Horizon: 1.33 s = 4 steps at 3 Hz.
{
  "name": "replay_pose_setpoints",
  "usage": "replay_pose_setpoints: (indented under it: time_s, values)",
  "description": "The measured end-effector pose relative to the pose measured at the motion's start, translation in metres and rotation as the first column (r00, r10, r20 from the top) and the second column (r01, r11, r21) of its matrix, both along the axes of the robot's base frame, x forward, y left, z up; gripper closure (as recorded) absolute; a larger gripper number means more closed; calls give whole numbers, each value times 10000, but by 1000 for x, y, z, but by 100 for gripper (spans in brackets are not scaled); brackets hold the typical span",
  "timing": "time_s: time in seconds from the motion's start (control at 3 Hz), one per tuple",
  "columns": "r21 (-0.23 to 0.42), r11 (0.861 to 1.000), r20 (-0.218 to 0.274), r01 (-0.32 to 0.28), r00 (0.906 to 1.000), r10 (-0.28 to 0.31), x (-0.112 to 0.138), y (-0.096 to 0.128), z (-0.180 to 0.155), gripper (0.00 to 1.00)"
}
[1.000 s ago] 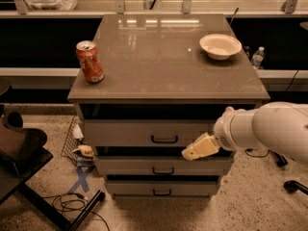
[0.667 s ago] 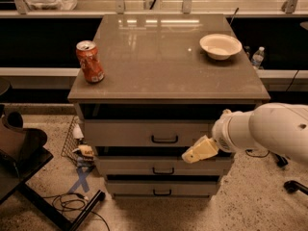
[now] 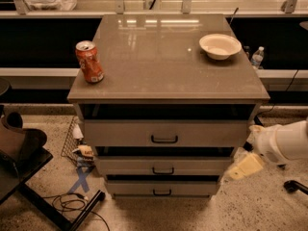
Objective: Open bottom drawer
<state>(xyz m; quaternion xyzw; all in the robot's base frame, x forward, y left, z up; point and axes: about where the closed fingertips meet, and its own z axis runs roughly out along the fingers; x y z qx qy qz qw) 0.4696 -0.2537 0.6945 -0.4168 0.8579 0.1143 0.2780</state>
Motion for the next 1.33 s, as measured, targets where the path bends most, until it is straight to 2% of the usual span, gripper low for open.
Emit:
replay_pose_setpoints:
  time_s: [0.33,0.67,1.0,1.33]
  values:
    - [-603,9896,-125,-1308,9914,1303,-23,-46,-12,0]
    - [-862,9740,10,-2096,9776,2105,-27,-46,-13,0]
    - [-860,9743,25,-2082,9779,2092,-26,-45,-13,0]
    - [-988,9724,-40,-2115,9772,2122,-23,-38,-31,0]
